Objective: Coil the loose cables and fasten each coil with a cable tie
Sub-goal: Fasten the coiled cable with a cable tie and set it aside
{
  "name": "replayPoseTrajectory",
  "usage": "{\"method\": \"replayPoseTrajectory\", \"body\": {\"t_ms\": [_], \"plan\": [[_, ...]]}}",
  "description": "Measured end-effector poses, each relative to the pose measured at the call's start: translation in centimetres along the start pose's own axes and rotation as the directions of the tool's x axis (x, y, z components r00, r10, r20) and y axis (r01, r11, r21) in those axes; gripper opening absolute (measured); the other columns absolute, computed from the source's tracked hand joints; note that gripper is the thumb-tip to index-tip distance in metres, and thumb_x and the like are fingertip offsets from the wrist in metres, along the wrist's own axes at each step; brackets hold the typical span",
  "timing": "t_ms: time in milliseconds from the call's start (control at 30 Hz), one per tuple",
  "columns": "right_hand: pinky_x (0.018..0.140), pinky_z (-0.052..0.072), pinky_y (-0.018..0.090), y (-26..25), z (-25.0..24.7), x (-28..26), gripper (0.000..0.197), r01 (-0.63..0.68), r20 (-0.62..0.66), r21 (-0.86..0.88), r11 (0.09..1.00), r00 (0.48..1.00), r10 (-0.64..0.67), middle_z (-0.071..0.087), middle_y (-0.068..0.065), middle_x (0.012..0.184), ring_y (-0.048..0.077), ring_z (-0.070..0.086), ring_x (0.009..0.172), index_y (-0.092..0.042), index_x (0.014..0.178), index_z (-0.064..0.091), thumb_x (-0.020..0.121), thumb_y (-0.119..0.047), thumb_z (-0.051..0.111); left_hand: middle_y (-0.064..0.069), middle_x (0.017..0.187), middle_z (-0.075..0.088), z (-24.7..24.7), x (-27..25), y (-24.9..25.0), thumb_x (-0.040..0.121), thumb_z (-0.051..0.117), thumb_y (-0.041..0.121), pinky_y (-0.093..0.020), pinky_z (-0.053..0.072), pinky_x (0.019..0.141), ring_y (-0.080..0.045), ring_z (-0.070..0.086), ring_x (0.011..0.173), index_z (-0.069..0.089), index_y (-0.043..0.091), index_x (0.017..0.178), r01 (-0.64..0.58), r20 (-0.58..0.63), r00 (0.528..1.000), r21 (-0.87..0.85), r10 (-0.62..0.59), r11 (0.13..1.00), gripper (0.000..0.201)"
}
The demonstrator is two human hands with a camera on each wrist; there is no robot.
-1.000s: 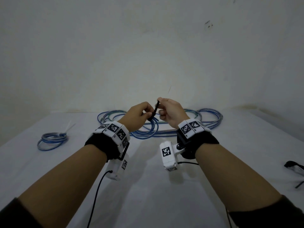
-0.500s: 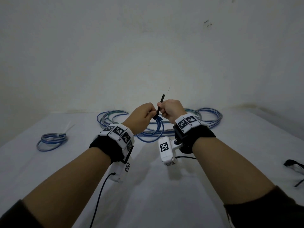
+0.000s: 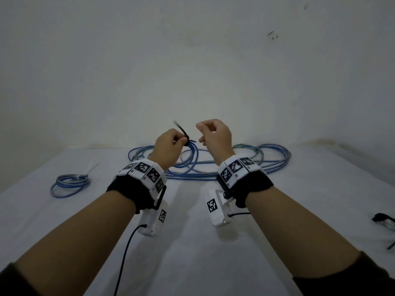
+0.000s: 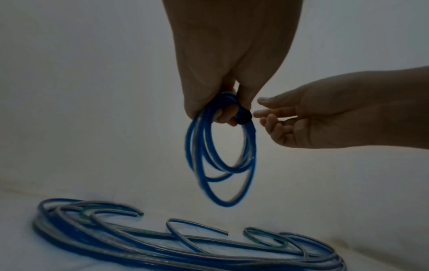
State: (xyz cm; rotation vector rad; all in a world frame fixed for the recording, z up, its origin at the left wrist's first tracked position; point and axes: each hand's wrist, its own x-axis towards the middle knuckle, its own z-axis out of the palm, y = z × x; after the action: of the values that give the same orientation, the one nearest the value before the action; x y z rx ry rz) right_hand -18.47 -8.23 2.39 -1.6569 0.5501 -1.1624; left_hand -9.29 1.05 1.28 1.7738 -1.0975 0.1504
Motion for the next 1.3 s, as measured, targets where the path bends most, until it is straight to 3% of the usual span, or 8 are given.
{"method": "replayPoseTrajectory", "body": {"t_ms": [133,267,467,633,900,1033,1167,1300], "plan": [[0.062,0.054,0.027,-0.3,2.4,-1.3,0.012,-0.036,0.235,-0.030,0.999,0.971,0.042,0.062,0.006,0.074,0.014,0.060,0.060,-0.004,0.092,0.063,0.091,-0.009,0.053,0.000,0.081,0.062,-1.1,0.2,-1.4,0.089,0.059,0.017,-0.032,0.049,0.076,-0.015,0.057,0.072,0.060,0.007,0.091,0.197,-0.100,0.970,-0.205,-0.221,0.959,0.011],[0.062,0.056,0.025,-0.2,4.5,-1.9,0.015,-0.088,0.318,-0.003,0.996,0.944,0.085,0.063,0.007,0.077,0.016,0.061,0.066,-0.003,0.097,0.063,0.092,-0.004,0.049,-0.003,0.074,0.060,-2.3,-0.1,-2.4,0.090,0.057,0.017,-0.025,0.044,0.059,-0.011,0.054,0.061,0.057,0.009,0.083,0.280,-0.080,0.940,-0.373,-0.332,0.885,0.010],[0.061,0.055,0.021,0.7,5.0,-1.2,0.018,0.017,0.301,-0.123,0.992,0.953,0.021,0.063,0.007,0.087,0.010,0.059,0.060,-0.003,0.104,0.065,0.092,-0.008,0.052,-0.002,0.071,0.058,-4.4,-0.4,-3.5,0.090,0.057,0.017,-0.022,0.038,0.056,-0.012,0.052,0.060,0.055,0.013,0.078,0.275,-0.004,0.955,-0.353,-0.295,0.894,0.013],[0.054,0.049,0.014,1.2,4.7,-0.9,0.015,0.090,0.369,-0.135,0.987,0.929,-0.034,0.064,0.005,0.077,0.007,0.058,0.056,-0.004,0.096,0.069,0.090,-0.010,0.057,-0.003,0.062,0.053,-5.3,-0.6,-4.1,0.090,0.058,0.019,-0.024,0.036,0.056,-0.012,0.045,0.054,0.055,0.013,0.075,0.288,0.024,0.953,-0.380,-0.302,0.879,0.016],[0.065,0.057,0.025,1.8,4.7,-0.5,0.012,0.045,0.336,-0.101,0.994,0.942,-0.009,0.063,0.004,0.071,0.013,0.061,0.061,-0.004,0.086,0.063,0.092,-0.008,0.053,-0.007,0.067,0.052,-5.6,-0.7,-3.5,0.094,0.050,0.010,-0.024,0.036,0.056,-0.015,0.044,0.057,0.058,0.008,0.084,0.327,0.139,0.945,-0.443,-0.296,0.835,0.014],[0.064,0.057,0.025,2.0,4.5,-0.5,0.012,0.023,0.351,-0.078,0.997,0.936,0.006,0.064,0.008,0.073,0.015,0.063,0.062,-0.006,0.085,0.061,0.093,-0.005,0.052,-0.005,0.063,0.051,-5.4,-0.7,-3.8,0.091,0.056,0.010,-0.022,0.036,0.055,-0.013,0.043,0.055,0.060,0.010,0.080,0.281,0.096,0.959,-0.430,-0.266,0.858,0.011],[0.057,0.055,0.021,1.7,3.8,-0.7,0.011,-0.010,0.448,-0.076,0.997,0.893,0.043,0.062,0.007,0.079,0.015,0.061,0.058,-0.006,0.097,0.059,0.094,-0.005,0.048,-0.004,0.061,0.052,-5.1,-0.6,-3.9,0.088,0.061,0.012,-0.020,0.038,0.055,-0.011,0.044,0.054,0.062,0.011,0.078,0.261,0.069,0.964,-0.433,-0.258,0.863,0.010],[0.052,0.046,0.015,1.9,3.6,-0.6,0.019,0.152,0.492,-0.155,0.976,0.869,-0.057,0.065,0.003,0.083,0.010,0.056,0.055,-0.010,0.104,0.066,0.094,-0.010,0.050,-0.001,0.057,0.053,-5.0,-0.4,-3.9,0.084,0.066,0.015,-0.018,0.038,0.053,-0.008,0.044,0.050,0.064,0.010,0.076,0.251,0.058,0.966,-0.444,-0.253,0.860,0.010]]}}
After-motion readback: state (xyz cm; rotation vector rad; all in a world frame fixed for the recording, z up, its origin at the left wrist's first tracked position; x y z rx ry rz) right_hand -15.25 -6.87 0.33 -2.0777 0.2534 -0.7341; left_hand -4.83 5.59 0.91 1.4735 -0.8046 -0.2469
